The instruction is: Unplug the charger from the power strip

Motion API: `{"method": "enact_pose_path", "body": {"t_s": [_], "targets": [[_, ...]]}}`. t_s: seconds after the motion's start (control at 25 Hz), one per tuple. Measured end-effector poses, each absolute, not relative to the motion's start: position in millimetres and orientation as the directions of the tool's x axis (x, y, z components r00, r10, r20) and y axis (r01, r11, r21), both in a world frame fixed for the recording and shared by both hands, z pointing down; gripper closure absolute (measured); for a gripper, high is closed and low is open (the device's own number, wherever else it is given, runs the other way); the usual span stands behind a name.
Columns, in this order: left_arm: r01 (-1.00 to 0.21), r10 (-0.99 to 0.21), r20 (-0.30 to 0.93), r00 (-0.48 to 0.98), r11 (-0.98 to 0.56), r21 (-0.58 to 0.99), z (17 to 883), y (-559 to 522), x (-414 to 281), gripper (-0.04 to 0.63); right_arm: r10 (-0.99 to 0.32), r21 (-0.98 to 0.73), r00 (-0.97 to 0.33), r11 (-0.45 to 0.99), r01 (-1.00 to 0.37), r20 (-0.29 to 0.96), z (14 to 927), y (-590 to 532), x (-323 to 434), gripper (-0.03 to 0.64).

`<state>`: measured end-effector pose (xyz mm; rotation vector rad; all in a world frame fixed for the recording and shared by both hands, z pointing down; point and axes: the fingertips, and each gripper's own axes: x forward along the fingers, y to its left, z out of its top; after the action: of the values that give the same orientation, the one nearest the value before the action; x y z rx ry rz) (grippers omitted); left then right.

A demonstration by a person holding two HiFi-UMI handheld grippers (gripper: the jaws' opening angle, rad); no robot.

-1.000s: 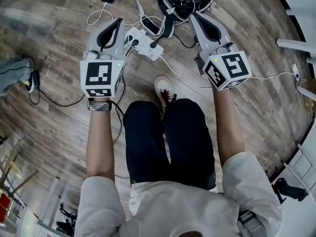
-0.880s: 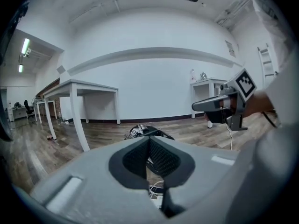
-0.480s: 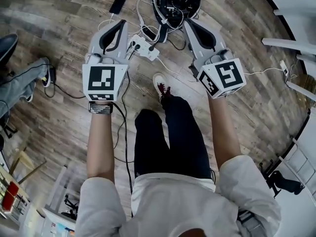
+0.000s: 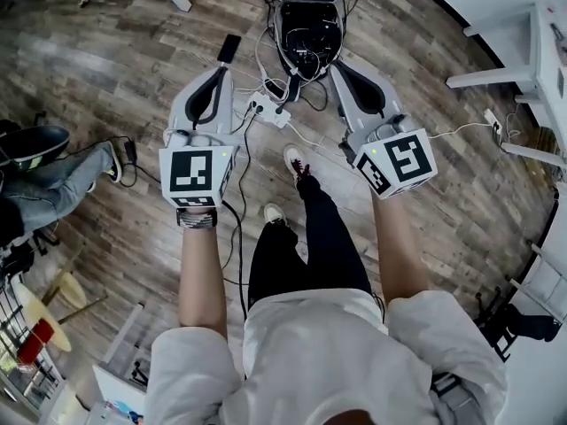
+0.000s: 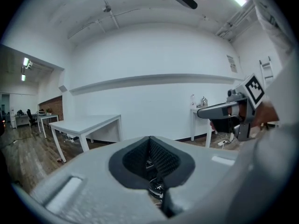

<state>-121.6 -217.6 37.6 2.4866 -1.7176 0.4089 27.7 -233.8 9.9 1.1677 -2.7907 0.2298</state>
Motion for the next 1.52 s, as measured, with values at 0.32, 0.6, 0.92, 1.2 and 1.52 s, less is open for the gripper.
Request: {"method": "enact_pose_path", "body": {"t_s": [0.32, 0.6, 0.92, 1.2, 1.52], "targets": [[-0.950, -0.940, 0.201, 0.277, -0.299, -0.086, -89, -159, -136, 0.591, -0.711, -0.124, -0.700, 0.691, -0.712, 0.063, -123, -176, 30, 0.615], [-0.942, -0.945, 0.142, 0.296, -0.313, -0.123, -159, -115, -124, 0.591, -0.699, -0.039, -0.714, 0.713, -0.700, 0.031, -195, -127, 20, 0.615], [-0.918, -0.941, 0.111, 0.320, -0.337, -0.207, -199, -84, -112, 0.591, -0.727, 0.059, -0.687, 0.686, -0.725, 0.017, -234, -89, 23, 0.616], [-0.912, -0.941, 0.044, 0.336, -0.336, -0.236, -232, -61, -111, 0.591, -0.743, 0.099, -0.669, 0.664, -0.741, -0.024, -260, -73, 28, 0.617], [-0.908, -0.937, 0.023, 0.350, -0.345, -0.238, -241, -49, -112, 0.591, -0.746, 0.090, -0.665, 0.660, -0.746, -0.040, -261, -64, 24, 0.617]]}}
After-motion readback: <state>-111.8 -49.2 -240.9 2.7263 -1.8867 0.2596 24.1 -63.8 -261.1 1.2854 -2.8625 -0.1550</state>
